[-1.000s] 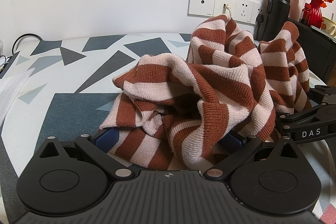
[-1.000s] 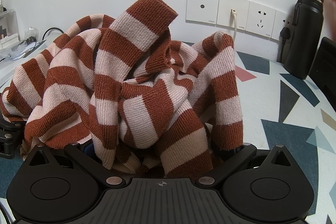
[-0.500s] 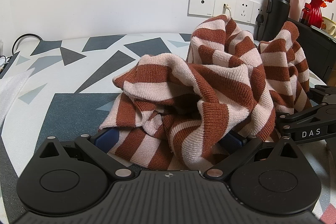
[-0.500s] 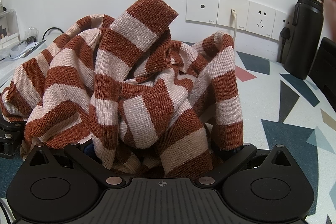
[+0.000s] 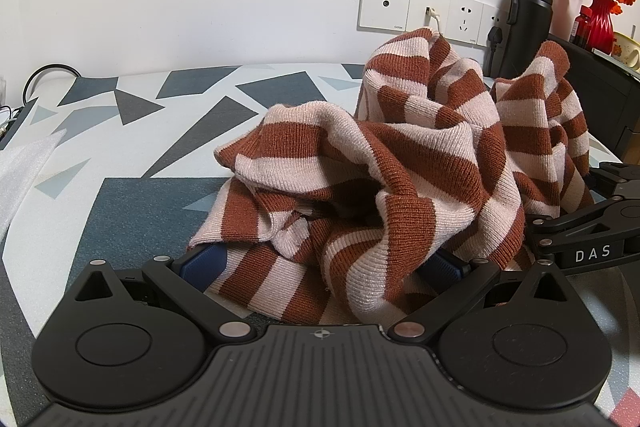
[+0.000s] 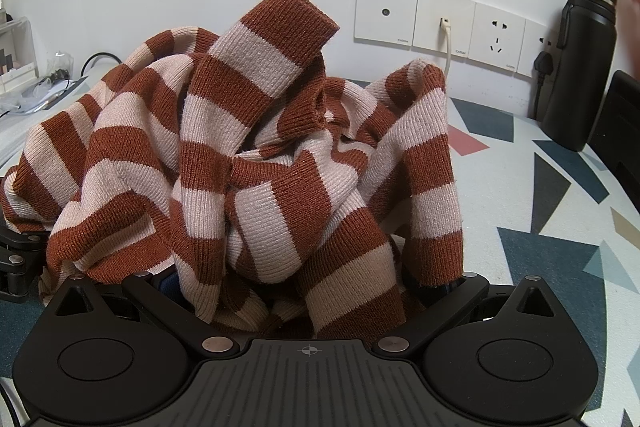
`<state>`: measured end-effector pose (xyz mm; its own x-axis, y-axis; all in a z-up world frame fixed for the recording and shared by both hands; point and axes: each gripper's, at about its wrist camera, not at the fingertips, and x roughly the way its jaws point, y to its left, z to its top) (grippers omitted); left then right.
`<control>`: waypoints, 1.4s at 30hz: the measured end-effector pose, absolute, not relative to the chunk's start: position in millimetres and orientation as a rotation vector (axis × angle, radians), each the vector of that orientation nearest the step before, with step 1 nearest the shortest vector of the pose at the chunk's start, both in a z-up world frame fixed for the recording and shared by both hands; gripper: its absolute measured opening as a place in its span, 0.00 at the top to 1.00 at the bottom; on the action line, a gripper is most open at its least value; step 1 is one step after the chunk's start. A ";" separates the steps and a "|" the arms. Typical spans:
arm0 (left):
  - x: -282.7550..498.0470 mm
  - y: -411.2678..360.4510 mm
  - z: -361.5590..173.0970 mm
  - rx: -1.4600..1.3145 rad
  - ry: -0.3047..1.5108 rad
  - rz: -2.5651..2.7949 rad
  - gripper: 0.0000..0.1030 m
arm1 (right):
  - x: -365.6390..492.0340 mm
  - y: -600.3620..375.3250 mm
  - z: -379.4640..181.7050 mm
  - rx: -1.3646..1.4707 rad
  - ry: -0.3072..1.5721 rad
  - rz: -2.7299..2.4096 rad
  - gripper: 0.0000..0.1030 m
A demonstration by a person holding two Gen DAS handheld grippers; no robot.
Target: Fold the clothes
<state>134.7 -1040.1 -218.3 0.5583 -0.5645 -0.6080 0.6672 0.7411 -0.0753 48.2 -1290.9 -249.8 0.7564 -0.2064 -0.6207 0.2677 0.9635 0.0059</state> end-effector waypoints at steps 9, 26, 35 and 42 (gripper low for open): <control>134.9 -1040.1 -218.1 0.171 0.653 -0.730 0.00 | 48.5 -1288.5 -251.3 0.078 0.668 -0.239 0.01; 134.1 -1040.3 -217.6 0.173 0.654 -0.729 0.00 | 50.0 -1285.6 -241.8 0.070 0.805 -0.148 0.01; 133.7 -1040.9 -216.9 0.174 0.654 -0.728 0.00 | 36.6 -1282.9 -244.0 0.059 0.756 -0.163 0.01; 135.3 -1041.5 -213.3 0.209 0.687 -0.761 0.00 | 33.8 -1294.4 -232.3 0.106 0.821 -0.076 0.01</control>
